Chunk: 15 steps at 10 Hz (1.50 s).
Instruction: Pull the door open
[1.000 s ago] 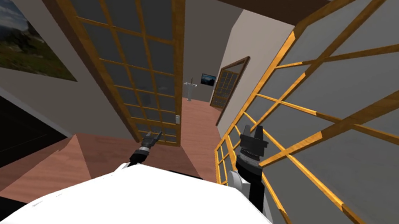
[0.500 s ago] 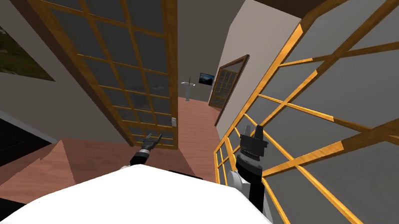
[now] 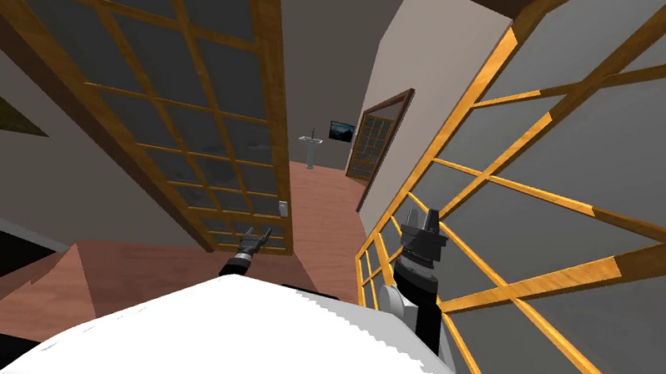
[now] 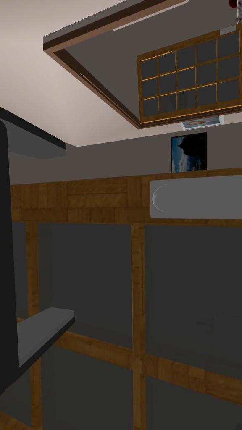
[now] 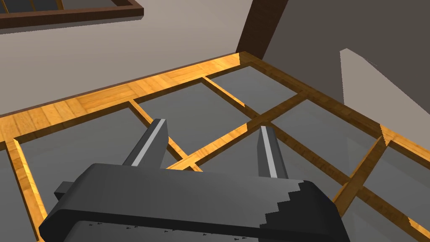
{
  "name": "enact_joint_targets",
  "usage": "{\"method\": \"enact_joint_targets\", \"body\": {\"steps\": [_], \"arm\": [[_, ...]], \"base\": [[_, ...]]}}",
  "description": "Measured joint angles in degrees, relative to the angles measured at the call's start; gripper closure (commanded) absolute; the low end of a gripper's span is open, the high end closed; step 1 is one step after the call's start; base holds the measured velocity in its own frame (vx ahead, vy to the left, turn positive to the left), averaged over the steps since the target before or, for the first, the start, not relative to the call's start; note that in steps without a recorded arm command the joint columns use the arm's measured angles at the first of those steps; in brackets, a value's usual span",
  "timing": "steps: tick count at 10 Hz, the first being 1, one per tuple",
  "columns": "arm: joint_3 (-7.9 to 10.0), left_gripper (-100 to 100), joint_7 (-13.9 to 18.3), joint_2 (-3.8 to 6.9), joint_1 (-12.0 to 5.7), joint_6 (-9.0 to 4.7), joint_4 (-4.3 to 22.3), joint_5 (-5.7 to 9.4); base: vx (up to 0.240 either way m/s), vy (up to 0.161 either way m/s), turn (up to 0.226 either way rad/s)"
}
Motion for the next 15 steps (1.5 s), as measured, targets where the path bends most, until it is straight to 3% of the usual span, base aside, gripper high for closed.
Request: {"method": "enact_joint_targets", "body": {"steps": [4, 5, 7, 13, 14, 15], "arm": [[1.23, -100, -3.8, -1.07, -1.31, -1.8, 4.8, -0.72], [1.26, -100, -4.1, -1.11, -1.36, -1.87, 4.9, -0.75], [1.97, -100, -3.4, 0.44, -1.4, -2.18, 5.8, -0.29], [4.2, -100, -2.1, 2.77, -1.37, -3.46, 8.1, 1.05], [4.23, 100, -2.0, 2.8, -1.38, -3.43, 8.0, 1.07], [4.27, 100, -2.1, 2.82, -1.35, -3.46, 8.1, 1.08]], "base": [[0.111, -0.004, -0.037], [0.105, -0.016, -0.084], [0.202, -0.002, -0.08], [0.178, 0.006, -0.07], [-0.013, 0.002, 0.023], [-0.033, 0.002, -0.002]]}}
